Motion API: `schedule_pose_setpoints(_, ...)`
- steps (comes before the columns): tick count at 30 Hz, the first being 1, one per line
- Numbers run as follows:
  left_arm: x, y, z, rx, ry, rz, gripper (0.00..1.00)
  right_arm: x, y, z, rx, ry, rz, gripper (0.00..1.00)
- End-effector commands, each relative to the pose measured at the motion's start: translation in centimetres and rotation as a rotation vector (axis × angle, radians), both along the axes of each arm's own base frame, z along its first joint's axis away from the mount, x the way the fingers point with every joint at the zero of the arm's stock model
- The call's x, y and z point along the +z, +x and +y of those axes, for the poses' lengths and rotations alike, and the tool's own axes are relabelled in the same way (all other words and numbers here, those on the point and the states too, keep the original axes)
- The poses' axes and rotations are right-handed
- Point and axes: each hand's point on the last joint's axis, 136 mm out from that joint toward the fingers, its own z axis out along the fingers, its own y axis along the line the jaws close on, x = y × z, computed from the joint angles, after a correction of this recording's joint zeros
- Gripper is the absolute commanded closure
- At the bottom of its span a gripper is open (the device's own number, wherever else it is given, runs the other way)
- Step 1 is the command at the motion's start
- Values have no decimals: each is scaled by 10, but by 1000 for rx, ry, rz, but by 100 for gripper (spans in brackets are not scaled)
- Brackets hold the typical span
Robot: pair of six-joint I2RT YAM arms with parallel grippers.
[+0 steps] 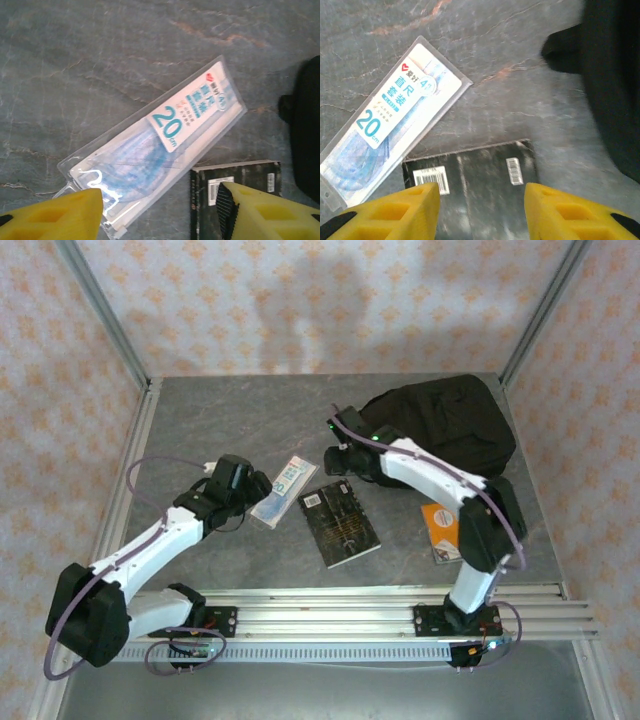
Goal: Pack the student bag
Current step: Pick up the loose stationery at the center of the table.
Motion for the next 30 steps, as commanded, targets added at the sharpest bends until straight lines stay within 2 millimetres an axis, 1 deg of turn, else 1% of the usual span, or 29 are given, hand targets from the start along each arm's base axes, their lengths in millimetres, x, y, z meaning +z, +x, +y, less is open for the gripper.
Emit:
schedule_pose_setpoints(1,-9,15,6,59,-67,-50,44,-11,16,29,42,43,39,51)
schedule_pose_setpoints(2,-17,17,5,61,-91,-44,46,-18,19,36,65,44,56,49)
schedule_pose_setpoints(3,-25,19,5,58,-114,-36,49,-22,25,40,74,34,60,44)
schedule_pose_setpoints(4,-31,20,3,54,-130,-25,51,-26,30,43,75,22,65,42)
schedule_pose_setpoints(5,-37,22,1,47,-145,-15,54,-32,35,47,81,18,75,37)
schedule_pose_setpoints(6,-42,25,-2,37,-154,-10,55,-36,39,51,87,16,87,36)
schedule_pose_setpoints(9,-55,31,-7,21,-164,6,57,-49,52,56,74,18,118,36)
schedule_pose_setpoints(13,-75,36,-5,30,-160,41,60,-62,62,58,45,55,162,36)
schedule_pose_setpoints(18,-88,39,-1,44,-167,61,61,-74,66,52,24,51,184,36)
schedule_pose_setpoints(21,-98,34,2,49,-152,92,64,-80,69,45,-2,64,197,37)
schedule_pose_setpoints(24,-111,28,6,64,-150,133,66,-87,73,42,-42,132,240,36)
schedule_pose_setpoints(26,-118,25,8,71,-154,155,66,-94,73,43,-62,195,292,35)
schedule_pose_setpoints(30,-124,25,9,72,-161,170,67,-100,78,52,-84,302,338,35)
